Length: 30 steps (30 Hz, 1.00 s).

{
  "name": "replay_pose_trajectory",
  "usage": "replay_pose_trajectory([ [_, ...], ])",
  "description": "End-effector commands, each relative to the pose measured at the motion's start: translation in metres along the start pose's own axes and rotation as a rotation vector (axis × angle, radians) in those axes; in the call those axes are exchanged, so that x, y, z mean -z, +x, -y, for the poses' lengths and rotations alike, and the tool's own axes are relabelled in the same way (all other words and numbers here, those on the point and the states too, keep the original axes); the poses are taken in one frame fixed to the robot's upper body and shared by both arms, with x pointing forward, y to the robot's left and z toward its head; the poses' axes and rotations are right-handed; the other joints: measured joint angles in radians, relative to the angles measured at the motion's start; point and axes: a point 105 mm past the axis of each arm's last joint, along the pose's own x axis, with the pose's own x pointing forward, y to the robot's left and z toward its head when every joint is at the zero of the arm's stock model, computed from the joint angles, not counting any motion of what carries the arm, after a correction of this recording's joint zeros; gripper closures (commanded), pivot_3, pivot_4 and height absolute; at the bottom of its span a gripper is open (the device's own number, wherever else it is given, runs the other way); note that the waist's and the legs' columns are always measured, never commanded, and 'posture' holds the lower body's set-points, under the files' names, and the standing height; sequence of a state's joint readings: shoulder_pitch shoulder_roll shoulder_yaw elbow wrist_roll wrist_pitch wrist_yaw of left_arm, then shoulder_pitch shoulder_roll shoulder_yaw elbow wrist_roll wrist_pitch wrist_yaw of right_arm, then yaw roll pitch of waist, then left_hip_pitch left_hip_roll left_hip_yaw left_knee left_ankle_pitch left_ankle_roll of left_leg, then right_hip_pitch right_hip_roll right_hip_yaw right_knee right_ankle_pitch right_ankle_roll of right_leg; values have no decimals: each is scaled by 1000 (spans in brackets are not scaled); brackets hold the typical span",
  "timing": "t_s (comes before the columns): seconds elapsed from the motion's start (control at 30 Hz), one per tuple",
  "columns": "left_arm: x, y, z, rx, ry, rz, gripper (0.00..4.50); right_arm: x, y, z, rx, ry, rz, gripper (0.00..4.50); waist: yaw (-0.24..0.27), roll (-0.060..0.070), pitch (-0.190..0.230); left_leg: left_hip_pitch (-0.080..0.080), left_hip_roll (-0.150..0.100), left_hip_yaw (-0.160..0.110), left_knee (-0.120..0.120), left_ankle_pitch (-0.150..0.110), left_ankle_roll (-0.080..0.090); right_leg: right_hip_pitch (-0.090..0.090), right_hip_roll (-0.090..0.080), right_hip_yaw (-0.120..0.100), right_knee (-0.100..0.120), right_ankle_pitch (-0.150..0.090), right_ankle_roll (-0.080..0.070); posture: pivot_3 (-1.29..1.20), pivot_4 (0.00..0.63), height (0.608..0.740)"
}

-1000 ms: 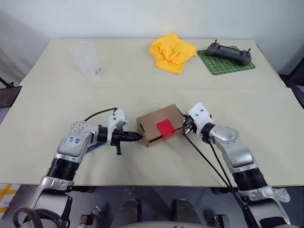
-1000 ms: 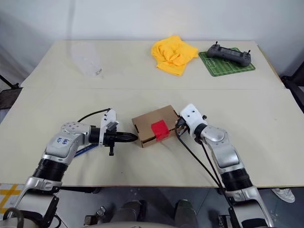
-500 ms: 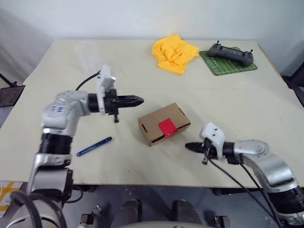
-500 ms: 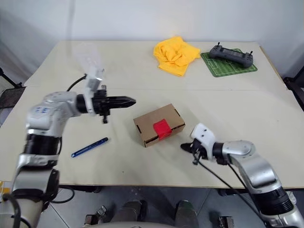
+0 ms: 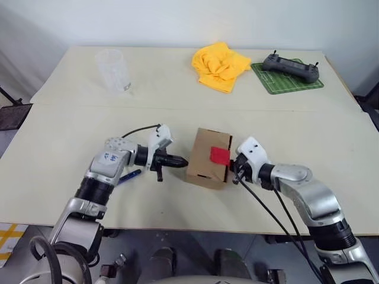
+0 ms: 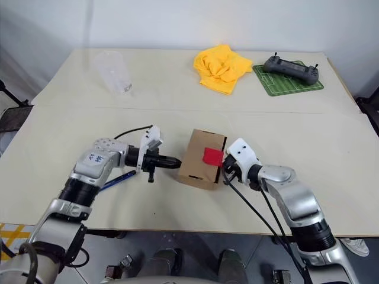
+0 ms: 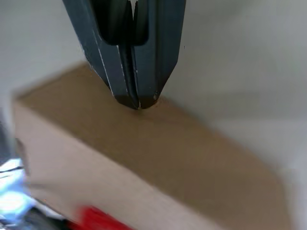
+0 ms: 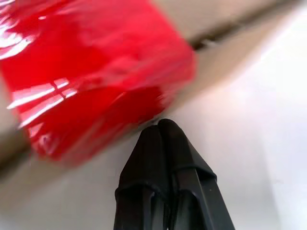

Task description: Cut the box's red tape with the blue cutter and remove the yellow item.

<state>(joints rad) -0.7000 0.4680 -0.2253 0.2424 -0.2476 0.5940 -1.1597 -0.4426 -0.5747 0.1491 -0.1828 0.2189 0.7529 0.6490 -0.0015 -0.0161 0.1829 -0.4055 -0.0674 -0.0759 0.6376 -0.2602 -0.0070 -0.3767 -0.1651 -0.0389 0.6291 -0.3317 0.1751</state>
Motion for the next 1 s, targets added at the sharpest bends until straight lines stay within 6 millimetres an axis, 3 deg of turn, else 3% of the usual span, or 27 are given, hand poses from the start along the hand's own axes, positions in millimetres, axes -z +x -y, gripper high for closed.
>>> replay_pose_trajectory([
  [0.03,-8,18,17,48,28,28,4462,-12,-3,13,9,-61,29,4500,0,0,0,0,0,0,0,0,0,0,0,0,0,0,0,0,150,740],
  [0.3,-8,40,37,75,-7,62,4462,-9,-3,22,-35,-119,11,4500,0,0,0,0,0,1,0,0,0,1,0,0,0,0,0,0,150,740],
  [0.53,-1,42,42,69,-40,51,4462,-11,4,23,-61,-140,93,4500,0,0,0,0,0,1,1,0,0,1,0,0,0,0,0,0,150,740],
  [0.7,1,47,43,58,-9,47,4462,-3,0,35,-27,-184,78,4500,1,0,0,0,0,1,2,0,0,2,0,0,0,0,0,0,150,740],
  [0.87,-21,28,36,35,107,120,4462,-18,-24,56,15,-258,156,4500,3,0,0,0,0,1,4,0,0,2,0,0,-1,0,0,0,150,740],
  [1.0,-35,-6,32,16,224,144,4462,-21,-50,69,29,-303,184,4500,-1,0,0,0,0,1,2,0,0,1,0,0,-2,0,0,0,150,740],
])
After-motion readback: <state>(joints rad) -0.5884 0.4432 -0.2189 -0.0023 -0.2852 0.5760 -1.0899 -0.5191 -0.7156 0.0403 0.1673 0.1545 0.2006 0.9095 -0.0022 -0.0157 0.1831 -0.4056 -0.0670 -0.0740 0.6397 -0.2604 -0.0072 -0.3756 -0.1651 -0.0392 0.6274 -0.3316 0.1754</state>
